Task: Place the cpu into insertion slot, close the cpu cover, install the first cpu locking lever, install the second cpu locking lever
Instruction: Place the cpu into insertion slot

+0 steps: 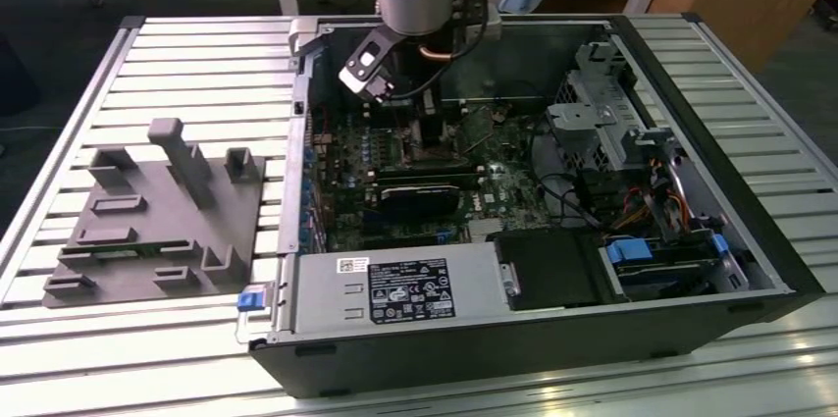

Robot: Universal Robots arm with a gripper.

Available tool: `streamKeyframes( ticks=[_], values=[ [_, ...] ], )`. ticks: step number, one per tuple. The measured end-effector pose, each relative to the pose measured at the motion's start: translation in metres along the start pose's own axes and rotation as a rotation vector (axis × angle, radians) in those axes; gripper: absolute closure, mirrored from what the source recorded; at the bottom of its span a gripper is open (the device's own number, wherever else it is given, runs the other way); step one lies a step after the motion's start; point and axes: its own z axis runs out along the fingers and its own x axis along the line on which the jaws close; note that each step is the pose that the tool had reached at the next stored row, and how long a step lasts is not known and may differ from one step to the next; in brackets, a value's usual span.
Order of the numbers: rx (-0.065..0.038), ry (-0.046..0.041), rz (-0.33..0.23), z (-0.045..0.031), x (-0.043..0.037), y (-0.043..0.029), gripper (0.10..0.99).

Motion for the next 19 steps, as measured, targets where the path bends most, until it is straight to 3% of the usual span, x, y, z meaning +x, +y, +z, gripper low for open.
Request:
streamKeyframes(
  ticks=[10,19],
  values=[
    [0.000,-0.0038,-0.001,0.0119,0.0000,-0.0009,0.545],
    [0.000,-0.0050,-0.001,0.0175,0.0000,-0.0008,0.545]
  ],
)
